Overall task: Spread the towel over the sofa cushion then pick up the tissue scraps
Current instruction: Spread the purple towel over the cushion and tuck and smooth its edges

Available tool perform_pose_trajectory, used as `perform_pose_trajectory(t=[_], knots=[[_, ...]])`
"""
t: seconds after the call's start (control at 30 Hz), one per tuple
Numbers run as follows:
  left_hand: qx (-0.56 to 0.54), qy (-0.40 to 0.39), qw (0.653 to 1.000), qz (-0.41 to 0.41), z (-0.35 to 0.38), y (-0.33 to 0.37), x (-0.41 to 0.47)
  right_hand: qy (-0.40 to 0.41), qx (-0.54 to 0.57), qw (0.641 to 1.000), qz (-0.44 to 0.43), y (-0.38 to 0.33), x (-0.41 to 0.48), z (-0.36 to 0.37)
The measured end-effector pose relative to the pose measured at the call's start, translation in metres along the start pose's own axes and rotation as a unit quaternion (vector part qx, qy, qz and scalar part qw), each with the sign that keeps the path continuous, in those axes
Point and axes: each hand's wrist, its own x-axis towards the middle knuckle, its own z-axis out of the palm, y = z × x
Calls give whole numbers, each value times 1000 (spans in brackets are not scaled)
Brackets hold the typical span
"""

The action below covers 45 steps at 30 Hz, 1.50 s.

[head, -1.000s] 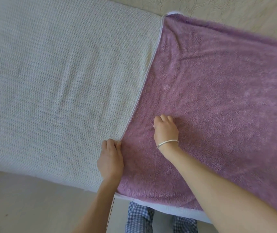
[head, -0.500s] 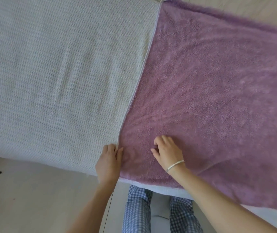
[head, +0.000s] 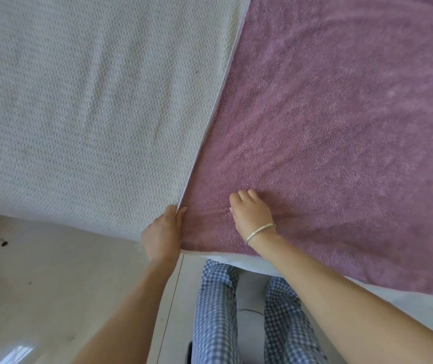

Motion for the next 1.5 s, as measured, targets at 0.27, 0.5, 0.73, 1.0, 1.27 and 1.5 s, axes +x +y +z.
perform_pose_trajectory(t=[0.27,0.5,0.73,1.0,1.27,1.5], knots=[[16,179,974,140,12,12,3,29,20,999,31,-1,-14,-5],[99,220,884,400,47,34,-25,78,47,994,-55,21,-77,-8],[155,135,831,516,81,35,-51,15,-78,997,-15,54,-130,10],[169,152,825,518,75,50,-47,53,-23,998,26,61,-123,9],[198,106,816,533,76,58,-65,49,15,998,26,57,-135,-2],[211,38,815,538,101,146,-98,97,-57,986,126,110,-168,-4]])
